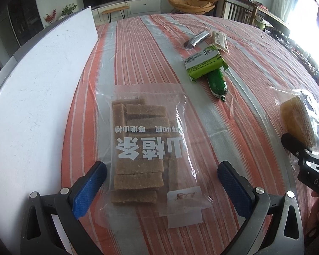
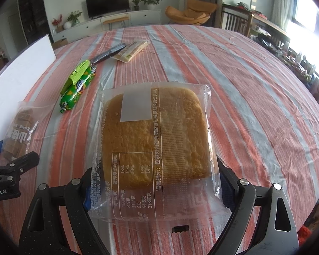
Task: Organize snacks
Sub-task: 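Lift the bread bag with the right gripper while the left lifts the biscuit bag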
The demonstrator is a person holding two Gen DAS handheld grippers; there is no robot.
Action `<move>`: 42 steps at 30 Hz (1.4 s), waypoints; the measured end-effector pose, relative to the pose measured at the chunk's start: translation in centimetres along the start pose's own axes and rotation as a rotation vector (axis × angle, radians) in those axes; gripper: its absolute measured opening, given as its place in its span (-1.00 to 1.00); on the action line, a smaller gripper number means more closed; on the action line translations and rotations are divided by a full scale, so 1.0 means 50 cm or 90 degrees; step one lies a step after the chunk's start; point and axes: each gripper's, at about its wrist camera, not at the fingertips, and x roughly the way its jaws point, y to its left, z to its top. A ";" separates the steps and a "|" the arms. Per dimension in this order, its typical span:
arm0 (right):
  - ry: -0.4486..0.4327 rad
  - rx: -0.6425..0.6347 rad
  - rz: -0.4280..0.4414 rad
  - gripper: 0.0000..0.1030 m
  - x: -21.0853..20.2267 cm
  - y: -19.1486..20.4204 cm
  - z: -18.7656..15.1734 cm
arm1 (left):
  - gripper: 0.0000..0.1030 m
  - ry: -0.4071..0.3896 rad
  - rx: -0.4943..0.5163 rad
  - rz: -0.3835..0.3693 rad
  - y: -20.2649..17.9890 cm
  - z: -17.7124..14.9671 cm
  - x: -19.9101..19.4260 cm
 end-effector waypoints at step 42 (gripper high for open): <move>-0.119 0.171 0.161 0.48 -0.101 -0.096 -0.035 | 0.08 0.006 -0.054 0.001 -0.052 0.041 -0.001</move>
